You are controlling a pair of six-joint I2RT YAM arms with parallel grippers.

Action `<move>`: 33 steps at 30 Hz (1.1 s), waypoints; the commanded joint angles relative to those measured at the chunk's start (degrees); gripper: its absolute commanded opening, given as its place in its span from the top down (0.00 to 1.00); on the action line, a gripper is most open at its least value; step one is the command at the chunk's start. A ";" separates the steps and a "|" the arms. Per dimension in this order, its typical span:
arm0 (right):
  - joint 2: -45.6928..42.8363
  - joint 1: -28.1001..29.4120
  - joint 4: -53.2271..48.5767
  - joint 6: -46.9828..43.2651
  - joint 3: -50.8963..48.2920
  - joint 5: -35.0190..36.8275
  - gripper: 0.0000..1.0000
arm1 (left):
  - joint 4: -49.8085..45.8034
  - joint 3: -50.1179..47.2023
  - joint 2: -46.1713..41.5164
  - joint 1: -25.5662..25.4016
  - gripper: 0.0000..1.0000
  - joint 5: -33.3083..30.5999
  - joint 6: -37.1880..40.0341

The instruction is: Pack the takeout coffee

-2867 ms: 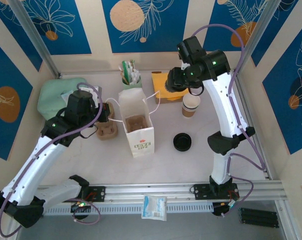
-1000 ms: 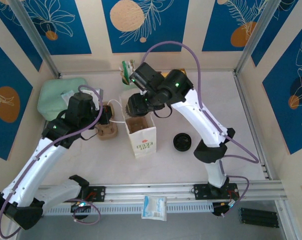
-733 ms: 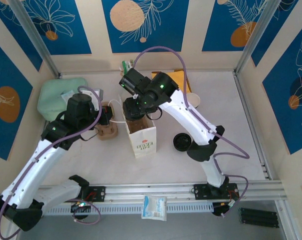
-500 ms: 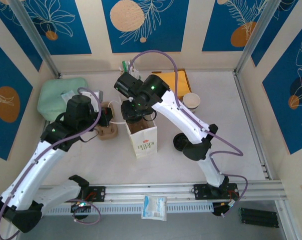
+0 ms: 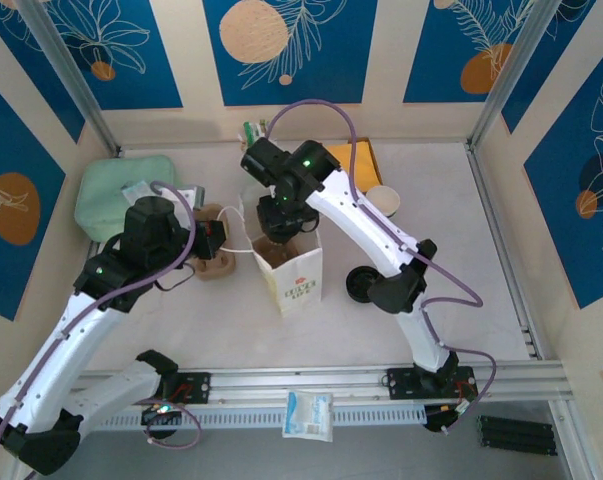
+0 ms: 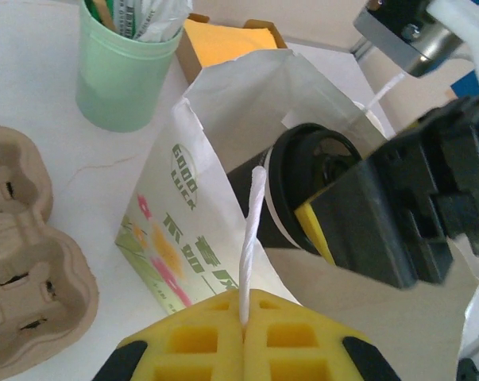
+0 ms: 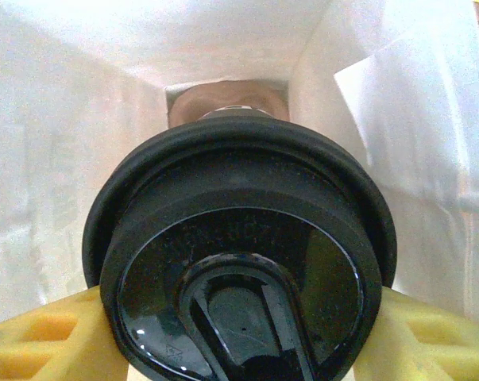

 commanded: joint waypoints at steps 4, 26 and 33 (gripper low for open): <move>-1.45 -1.76 -8.74 -3.69 0.69 -0.98 0.39 | 5.52 -2.41 -0.51 0.41 0.99 6.92 -3.15; -4.33 0.55 -8.76 -1.67 -9.63 -5.93 0.39 | 8.33 -3.29 1.28 0.41 0.98 6.81 -4.35; -3.02 0.61 -8.76 -1.26 -10.67 -5.67 0.39 | 8.36 -3.27 1.66 0.41 0.98 6.90 -4.13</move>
